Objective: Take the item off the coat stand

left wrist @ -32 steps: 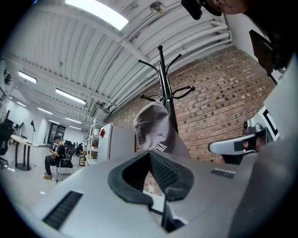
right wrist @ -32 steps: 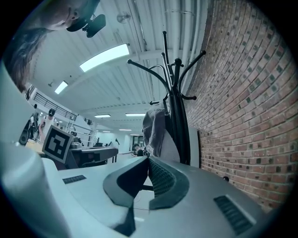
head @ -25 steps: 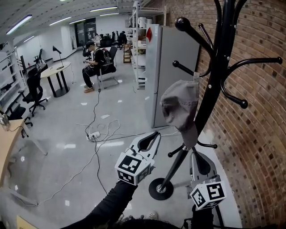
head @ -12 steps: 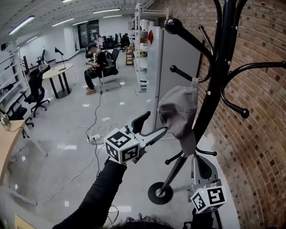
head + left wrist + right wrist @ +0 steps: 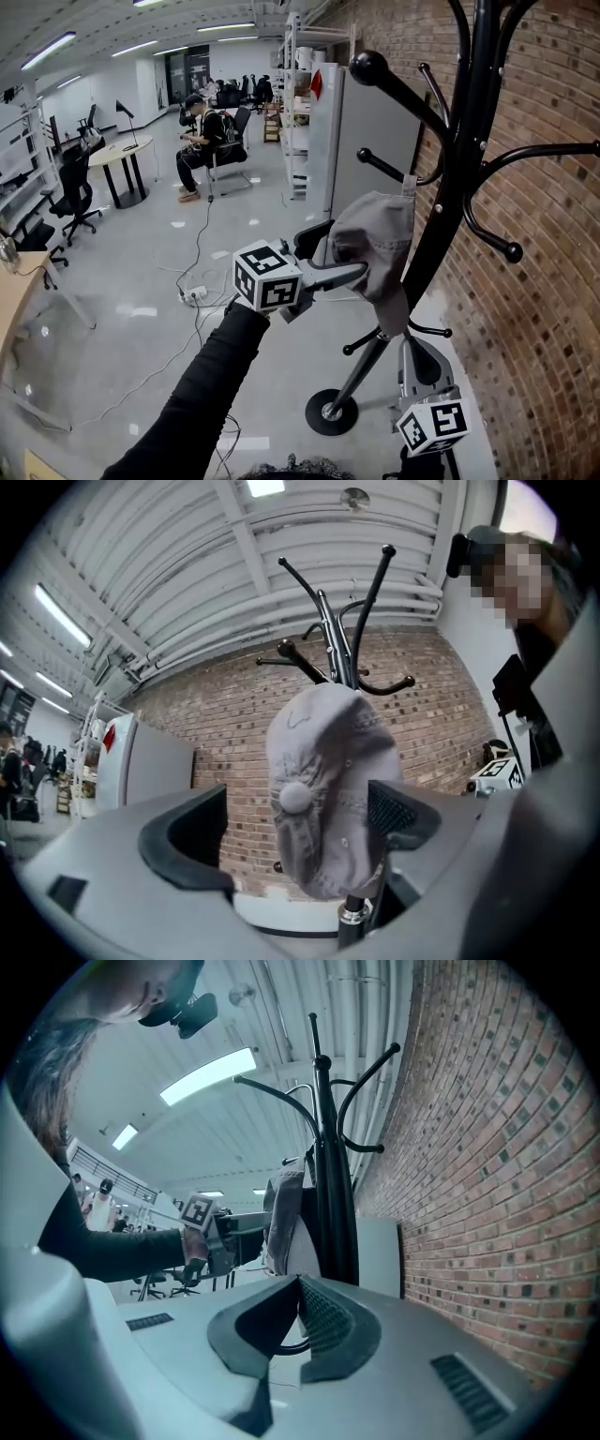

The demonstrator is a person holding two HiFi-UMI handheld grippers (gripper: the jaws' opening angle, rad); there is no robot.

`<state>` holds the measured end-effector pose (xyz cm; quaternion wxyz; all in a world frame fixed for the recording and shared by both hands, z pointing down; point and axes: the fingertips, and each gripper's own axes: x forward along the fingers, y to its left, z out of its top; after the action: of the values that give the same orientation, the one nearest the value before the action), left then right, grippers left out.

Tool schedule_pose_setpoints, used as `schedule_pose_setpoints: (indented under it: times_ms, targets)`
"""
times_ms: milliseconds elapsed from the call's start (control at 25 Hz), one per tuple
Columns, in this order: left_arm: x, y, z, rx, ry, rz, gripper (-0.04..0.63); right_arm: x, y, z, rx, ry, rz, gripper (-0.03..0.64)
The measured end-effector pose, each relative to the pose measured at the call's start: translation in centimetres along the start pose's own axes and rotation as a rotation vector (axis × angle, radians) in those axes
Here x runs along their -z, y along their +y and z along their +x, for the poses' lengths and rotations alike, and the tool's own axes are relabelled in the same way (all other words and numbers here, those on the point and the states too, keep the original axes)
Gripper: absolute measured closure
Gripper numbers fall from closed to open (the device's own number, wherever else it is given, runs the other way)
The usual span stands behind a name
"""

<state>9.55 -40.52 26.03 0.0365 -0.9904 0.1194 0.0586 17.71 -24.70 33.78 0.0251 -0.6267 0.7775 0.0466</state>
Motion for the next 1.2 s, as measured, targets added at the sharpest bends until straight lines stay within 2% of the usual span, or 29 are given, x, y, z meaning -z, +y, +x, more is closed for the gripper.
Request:
schedule_pose_setpoints:
  times_ms: [120,240,400,720,840,1200]
  targets:
    - [0.4,0.2,0.6,0.043,-0.019,-0.061,0.14,0.1,-0.2,0.1,0.001,-0.001,0.006,0.607]
    - [1.1,0.0,1.0,0.059,-0.002,-0.07,0.193,0.7,-0.5,0.1,0.007,0.009,0.014,0.607]
    - [1.1,-0.4,0.9,0.073,-0.006,-0.066,0.358,1.1,-0.7,-0.1,0.028,0.025,0.017,0.607]
    - [-0.3,-1.0,0.4,0.096,-0.036,-0.027,0.539,1.1,-0.7,0.3,0.027,0.015,0.021,0.607]
    - [-0.8,-0.7,0.2,0.092,-0.046,-0.02,0.56,1.0,-0.7,0.5,0.024,0.009,0.02,0.607]
    - [-4.3,0.6,-0.8,0.04,-0.069,0.011,0.565,0.6,-0.6,0.8,0.009,-0.006,0.038,0.607]
